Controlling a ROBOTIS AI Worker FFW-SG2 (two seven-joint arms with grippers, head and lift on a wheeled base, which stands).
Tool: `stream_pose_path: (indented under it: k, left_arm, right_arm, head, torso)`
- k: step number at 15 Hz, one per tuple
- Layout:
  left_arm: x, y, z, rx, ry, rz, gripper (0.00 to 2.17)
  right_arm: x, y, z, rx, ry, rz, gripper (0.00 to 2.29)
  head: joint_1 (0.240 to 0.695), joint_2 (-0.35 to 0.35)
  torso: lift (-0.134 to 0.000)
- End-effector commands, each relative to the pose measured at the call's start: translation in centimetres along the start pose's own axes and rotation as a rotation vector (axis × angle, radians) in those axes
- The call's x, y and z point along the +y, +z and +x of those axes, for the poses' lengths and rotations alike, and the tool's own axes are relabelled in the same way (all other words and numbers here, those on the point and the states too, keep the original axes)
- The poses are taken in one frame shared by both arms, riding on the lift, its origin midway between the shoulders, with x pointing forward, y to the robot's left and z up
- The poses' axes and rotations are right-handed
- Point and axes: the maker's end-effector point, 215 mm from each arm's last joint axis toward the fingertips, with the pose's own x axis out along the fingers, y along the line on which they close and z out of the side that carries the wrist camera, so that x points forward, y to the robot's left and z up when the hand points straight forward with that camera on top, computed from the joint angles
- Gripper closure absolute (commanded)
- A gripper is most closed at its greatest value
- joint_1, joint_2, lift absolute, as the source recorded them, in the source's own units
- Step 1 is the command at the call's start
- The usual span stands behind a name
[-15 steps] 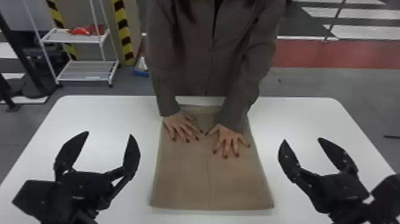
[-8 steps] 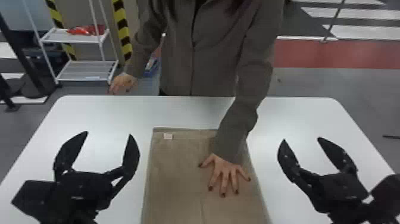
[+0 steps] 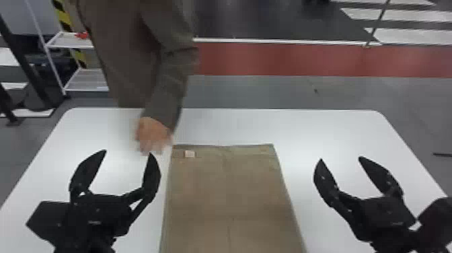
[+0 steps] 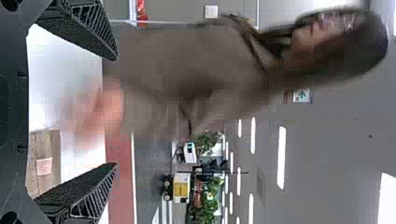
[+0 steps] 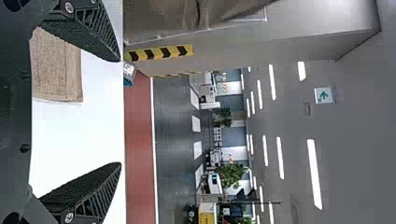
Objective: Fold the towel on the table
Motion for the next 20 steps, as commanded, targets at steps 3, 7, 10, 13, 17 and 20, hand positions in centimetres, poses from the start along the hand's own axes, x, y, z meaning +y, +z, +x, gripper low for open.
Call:
stream_pose_path:
  k: [3,7,10,13,17,20]
  left_arm:
    - [-0.4,-1.9,1.0,0.024,-0.014,0.002,0.11]
    - [-0.5,-4.1,3.9,0.051,-0.042,-0.025,0.15]
    - [-0.4,-8.8,7.7,0.172,-0.06,-0.02,0.21]
    - [-0.6,-11.0,9.9,0.219,-0.087,-0.044,0.21]
    - [-1.5,-13.8,10.9,0.271,-0.124,-0.111,0.21]
    - [-4.3,-15.2,11.8,0.3,-0.171,-0.118,0.22]
  right_arm:
    - [-0.2,-0.5,-0.1,0.009,-0.004,0.001,0.09]
    - [-0.7,-1.4,-0.1,0.027,-0.001,-0.008,0.09]
    - [-1.0,-2.1,0.2,0.037,0.0,-0.007,0.09]
    - [-1.3,-2.8,0.5,0.05,0.007,-0.012,0.09]
    - [-1.6,-3.1,0.5,0.058,0.014,-0.025,0.09]
    - [-1.7,-3.2,0.5,0.061,0.018,-0.028,0.09]
  head:
    - [0.695,-0.057]
    - [0.695,-0.071]
    - [0.695,-0.071]
    - [0.695,-0.071]
    - [0.695,-0.077]
    - [0.695,-0.089]
  torso:
    - [-0.109]
    - [-0.109]
    - [-0.109]
    - [-0.109]
    - [-0.109]
    - [-0.109]
